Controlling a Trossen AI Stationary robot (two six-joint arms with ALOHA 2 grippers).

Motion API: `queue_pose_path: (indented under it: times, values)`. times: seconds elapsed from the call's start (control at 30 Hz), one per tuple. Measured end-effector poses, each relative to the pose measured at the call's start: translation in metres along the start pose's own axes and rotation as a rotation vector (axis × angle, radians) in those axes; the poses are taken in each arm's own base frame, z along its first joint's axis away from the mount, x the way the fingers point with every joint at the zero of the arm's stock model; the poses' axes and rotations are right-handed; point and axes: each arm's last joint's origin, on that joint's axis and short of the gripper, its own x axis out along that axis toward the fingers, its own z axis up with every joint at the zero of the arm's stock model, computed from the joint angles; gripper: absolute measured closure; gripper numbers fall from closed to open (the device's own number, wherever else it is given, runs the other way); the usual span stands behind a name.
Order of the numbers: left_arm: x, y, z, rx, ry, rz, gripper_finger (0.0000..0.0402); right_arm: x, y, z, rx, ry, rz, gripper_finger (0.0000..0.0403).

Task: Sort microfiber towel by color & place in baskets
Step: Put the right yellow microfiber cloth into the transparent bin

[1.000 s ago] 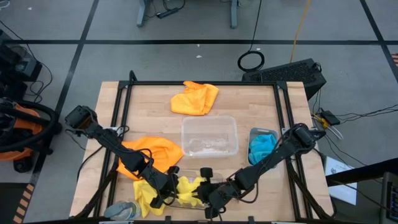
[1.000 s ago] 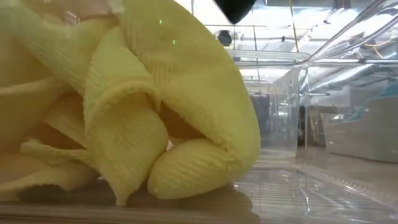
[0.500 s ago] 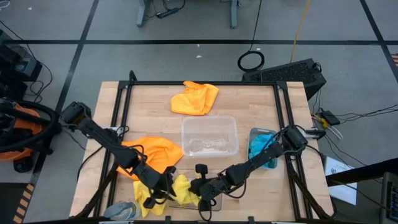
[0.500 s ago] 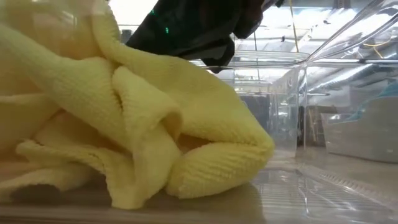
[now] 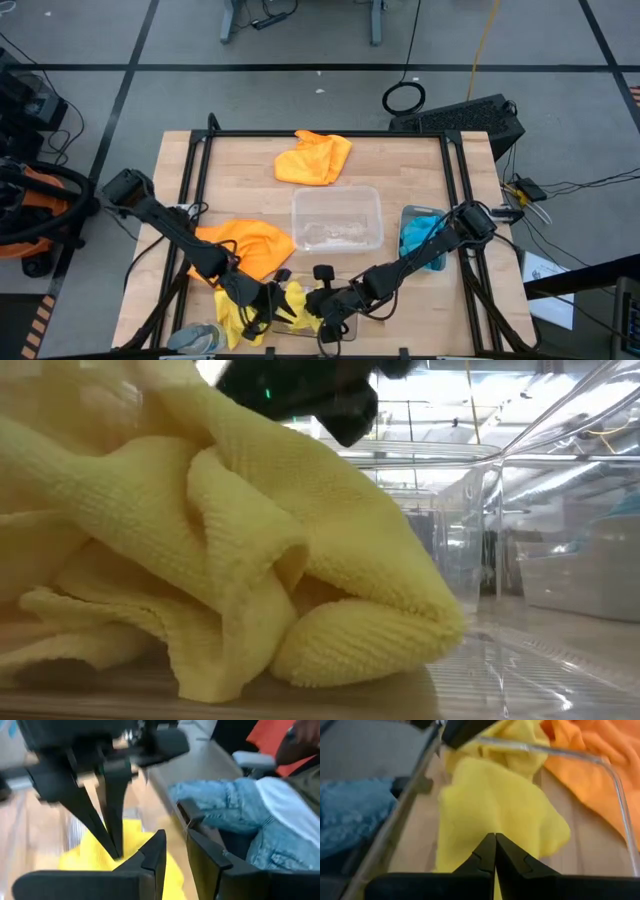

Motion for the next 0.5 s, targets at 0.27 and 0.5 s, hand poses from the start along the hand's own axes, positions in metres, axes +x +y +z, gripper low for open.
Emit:
queue_pose_path:
  times: [0.27, 0.5]
  values:
    - [0.031, 0.009, -0.032, -0.083, 0.126, 0.039, 0.0320, -0.027, 0.020, 0.020, -0.046, 0.092, -0.091, 0.0403]
    - [0.031, 0.010, -0.030, -0.101, 0.134, -0.008, 0.0320, -0.028, 0.035, 0.021, -0.188, 0.033, -0.061, 0.0403]
